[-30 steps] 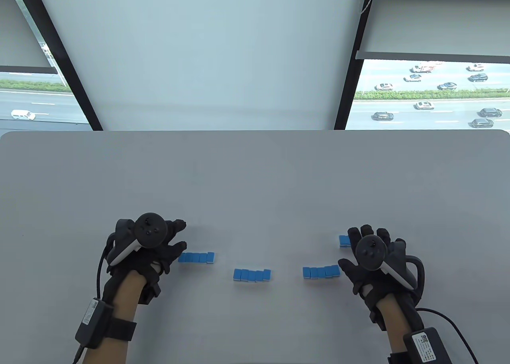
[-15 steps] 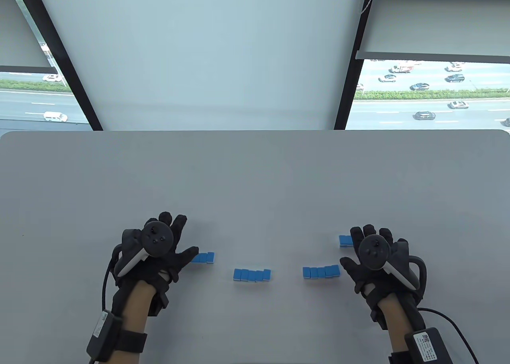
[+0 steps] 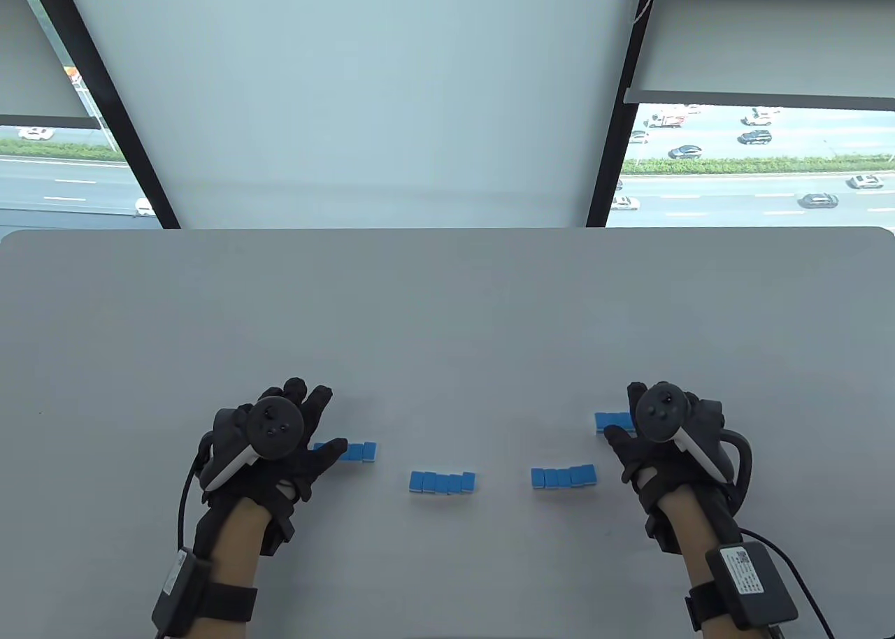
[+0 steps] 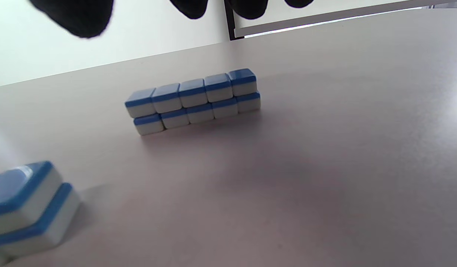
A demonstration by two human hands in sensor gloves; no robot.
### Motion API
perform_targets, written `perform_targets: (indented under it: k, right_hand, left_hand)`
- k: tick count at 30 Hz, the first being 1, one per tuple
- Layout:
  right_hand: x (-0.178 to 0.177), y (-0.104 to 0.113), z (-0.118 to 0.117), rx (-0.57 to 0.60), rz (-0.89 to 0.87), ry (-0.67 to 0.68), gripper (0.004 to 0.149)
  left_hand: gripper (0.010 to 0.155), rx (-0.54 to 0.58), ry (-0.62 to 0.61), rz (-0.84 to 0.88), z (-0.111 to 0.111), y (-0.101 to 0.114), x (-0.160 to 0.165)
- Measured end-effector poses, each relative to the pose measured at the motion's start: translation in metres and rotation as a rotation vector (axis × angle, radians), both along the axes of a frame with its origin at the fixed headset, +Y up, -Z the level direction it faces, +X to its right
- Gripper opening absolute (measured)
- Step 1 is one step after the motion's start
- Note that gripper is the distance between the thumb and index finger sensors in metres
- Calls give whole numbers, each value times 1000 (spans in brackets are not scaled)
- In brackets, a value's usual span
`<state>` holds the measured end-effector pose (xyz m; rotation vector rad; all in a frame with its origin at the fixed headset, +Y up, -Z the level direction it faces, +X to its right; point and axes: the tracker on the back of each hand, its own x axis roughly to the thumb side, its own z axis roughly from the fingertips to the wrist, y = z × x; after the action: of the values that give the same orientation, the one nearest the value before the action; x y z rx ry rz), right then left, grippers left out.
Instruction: Build mahjong tile wall
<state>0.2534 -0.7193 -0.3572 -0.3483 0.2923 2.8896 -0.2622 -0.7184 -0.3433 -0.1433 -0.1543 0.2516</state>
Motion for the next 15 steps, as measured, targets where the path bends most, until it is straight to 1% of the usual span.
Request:
perform_targets:
  k: [2, 4, 5, 8, 12, 15]
  right_hand:
    - [8, 1, -7, -14, -36, -70, 78]
    - [17, -1, -13, -58, -108, -145, 79]
    - [22, -3, -16, -84, -157, -181, 80]
    - [29, -10, -23, -139, -222, -251, 83]
    - [32, -19, -27, -210, -264, -302, 89]
    - [28, -19, -28, -191, -235, -298, 91]
  left_hand:
    - [83, -4, -2, 3, 0, -1, 1]
    - [83, -13, -7, 6, 0, -1, 2]
    - [83, -14, -10, 2, 0, -2, 2]
    - [83, -14, -16, -1, 0, -1, 3]
    - [81, -11, -19, 17, 1, 1, 3]
    - [81, -14, -20, 31, 2, 1, 2]
